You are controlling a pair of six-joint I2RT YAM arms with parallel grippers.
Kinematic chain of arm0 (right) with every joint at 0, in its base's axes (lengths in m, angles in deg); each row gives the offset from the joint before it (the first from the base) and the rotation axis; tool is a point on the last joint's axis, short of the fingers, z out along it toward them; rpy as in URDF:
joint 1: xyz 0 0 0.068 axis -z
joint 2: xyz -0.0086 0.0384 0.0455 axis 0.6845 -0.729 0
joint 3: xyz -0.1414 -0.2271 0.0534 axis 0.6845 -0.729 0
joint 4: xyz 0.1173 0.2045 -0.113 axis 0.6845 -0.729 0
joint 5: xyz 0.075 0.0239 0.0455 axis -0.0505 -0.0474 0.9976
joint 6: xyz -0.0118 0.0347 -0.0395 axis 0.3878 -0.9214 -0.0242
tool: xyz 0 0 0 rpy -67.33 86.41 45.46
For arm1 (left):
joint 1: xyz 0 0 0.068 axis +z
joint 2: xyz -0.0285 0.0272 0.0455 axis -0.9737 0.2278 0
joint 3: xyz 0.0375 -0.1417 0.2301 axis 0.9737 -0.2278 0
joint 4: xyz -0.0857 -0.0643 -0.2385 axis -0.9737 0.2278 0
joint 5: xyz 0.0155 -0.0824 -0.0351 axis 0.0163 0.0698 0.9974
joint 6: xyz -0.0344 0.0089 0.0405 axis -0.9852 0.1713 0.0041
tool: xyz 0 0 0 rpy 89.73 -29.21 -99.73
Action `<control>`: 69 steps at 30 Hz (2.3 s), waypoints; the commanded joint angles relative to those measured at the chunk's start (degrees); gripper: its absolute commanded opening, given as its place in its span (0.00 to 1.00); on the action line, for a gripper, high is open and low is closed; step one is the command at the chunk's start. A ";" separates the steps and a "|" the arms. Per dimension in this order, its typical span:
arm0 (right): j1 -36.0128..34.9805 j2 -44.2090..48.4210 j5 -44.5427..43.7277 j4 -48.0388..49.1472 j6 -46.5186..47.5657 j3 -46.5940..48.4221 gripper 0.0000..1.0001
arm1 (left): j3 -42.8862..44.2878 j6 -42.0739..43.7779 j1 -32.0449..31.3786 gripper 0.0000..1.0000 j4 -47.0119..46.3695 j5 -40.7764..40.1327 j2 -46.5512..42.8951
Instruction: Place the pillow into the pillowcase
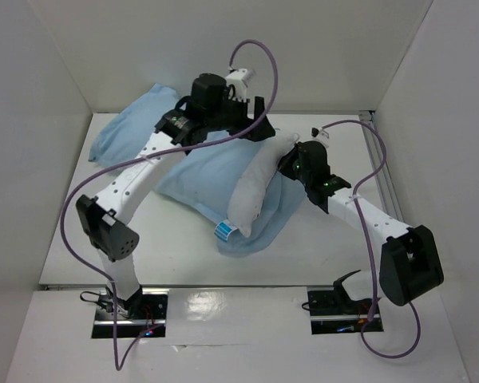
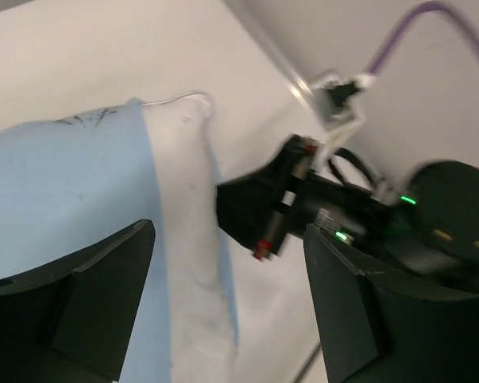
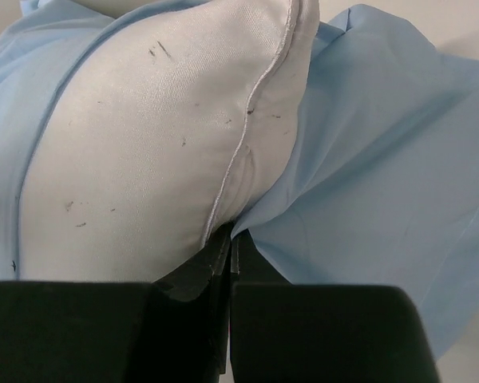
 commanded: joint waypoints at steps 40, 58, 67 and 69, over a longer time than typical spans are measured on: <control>14.78 4.24 6.53 13.35 -6.15 4.87 0.00 | -21.79 12.31 -2.43 0.00 7.16 -13.45 5.30; 15.40 8.99 20.24 38.13 -12.91 10.59 0.00 | -23.55 12.93 -2.43 0.00 8.39 -11.69 13.56; 12.32 7.58 30.69 48.41 -15.02 13.31 0.00 | -24.69 11.87 -2.43 0.00 6.19 -11.16 17.95; 12.32 7.58 32.89 50.62 -16.34 13.31 0.00 | -24.69 11.87 -2.43 0.00 5.67 -11.16 19.01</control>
